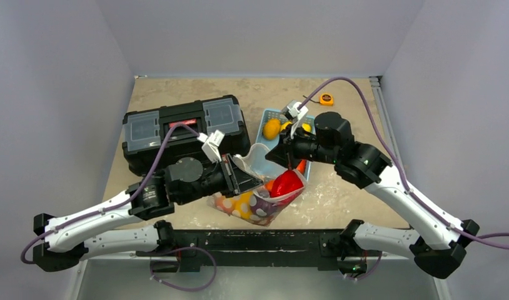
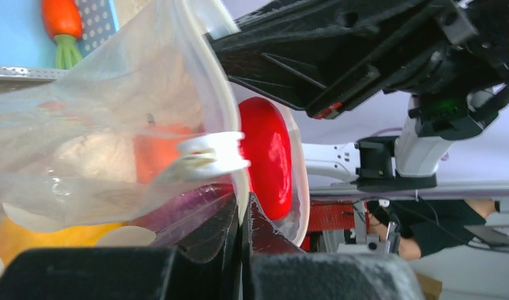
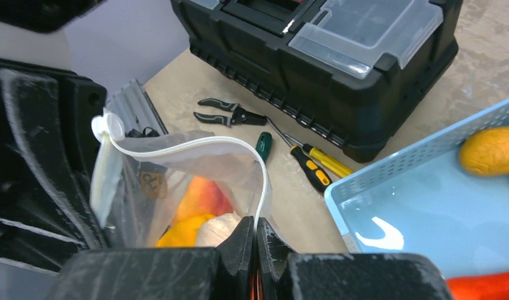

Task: Place the food in the zip-top bag and seal the zipper
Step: Adjust the zipper food storage bag at the center of the board.

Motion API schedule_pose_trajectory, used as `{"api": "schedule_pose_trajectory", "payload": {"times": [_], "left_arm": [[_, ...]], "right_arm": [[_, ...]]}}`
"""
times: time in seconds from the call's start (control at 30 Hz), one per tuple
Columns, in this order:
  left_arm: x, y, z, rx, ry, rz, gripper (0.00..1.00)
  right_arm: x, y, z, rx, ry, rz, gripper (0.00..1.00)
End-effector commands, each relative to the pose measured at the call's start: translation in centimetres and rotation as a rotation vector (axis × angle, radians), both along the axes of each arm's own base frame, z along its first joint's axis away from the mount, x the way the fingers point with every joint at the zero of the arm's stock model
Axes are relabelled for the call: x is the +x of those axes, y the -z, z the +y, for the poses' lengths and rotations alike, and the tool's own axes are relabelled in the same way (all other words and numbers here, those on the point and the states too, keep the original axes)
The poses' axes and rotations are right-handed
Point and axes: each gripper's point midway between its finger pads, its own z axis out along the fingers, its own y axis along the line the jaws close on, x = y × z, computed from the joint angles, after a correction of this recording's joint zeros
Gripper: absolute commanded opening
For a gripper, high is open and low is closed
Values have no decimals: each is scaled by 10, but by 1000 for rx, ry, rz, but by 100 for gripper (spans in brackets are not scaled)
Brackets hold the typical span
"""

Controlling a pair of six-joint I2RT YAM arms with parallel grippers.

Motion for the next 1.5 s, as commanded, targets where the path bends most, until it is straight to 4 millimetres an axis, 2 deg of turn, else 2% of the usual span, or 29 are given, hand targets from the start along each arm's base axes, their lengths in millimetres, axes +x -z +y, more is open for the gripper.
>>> {"api": "schedule_pose_trajectory", "payload": {"times": [0.0,0.1,0.17,0.3,0.4,0.5,0.57,0.63,0.73,0.83,0.93,1.0,1.13,1.17,1.23,1.3,1.47], "left_arm": [[16,51,0,-1,-128,109,0],[23,91,12,-4,-213,174,0],[26,102,22,-2,-251,174,0],[26,106,35,31,-278,167,0],[27,105,29,20,-270,167,0],[28,95,22,-2,-255,150,0],[29,88,21,3,-253,131,0],[31,85,22,17,-256,118,0],[32,80,21,25,-255,99,0],[32,79,19,35,-248,93,0],[33,80,15,39,-242,92,0],[33,80,14,42,-241,88,0],[34,81,13,44,-242,89,0],[34,82,13,45,-243,90,0],[34,82,14,45,-243,90,0],[33,82,14,43,-243,90,0],[34,82,14,46,-245,88,0]], "right_arm": [[6,5,22,42,-51,-14,0],[20,31,23,-33,-5,-8,0],[27,37,22,-88,16,-6,0],[30,19,34,-80,-20,-36,0],[31,29,45,-86,-54,-9,4],[35,49,41,-142,-25,25,16],[29,50,36,-151,-33,30,27],[20,41,28,-143,-41,29,41],[6,46,3,-185,-7,44,58],[-8,45,-27,-210,45,35,69],[-25,39,-45,-193,48,35,78],[-29,39,-59,-203,88,34,81],[-30,57,-77,-248,164,64,82],[-31,64,-77,-256,174,87,79],[-35,77,-75,-266,179,146,66],[-40,84,-73,-258,167,180,61],[-44,77,-70,-190,166,172,61]]}}
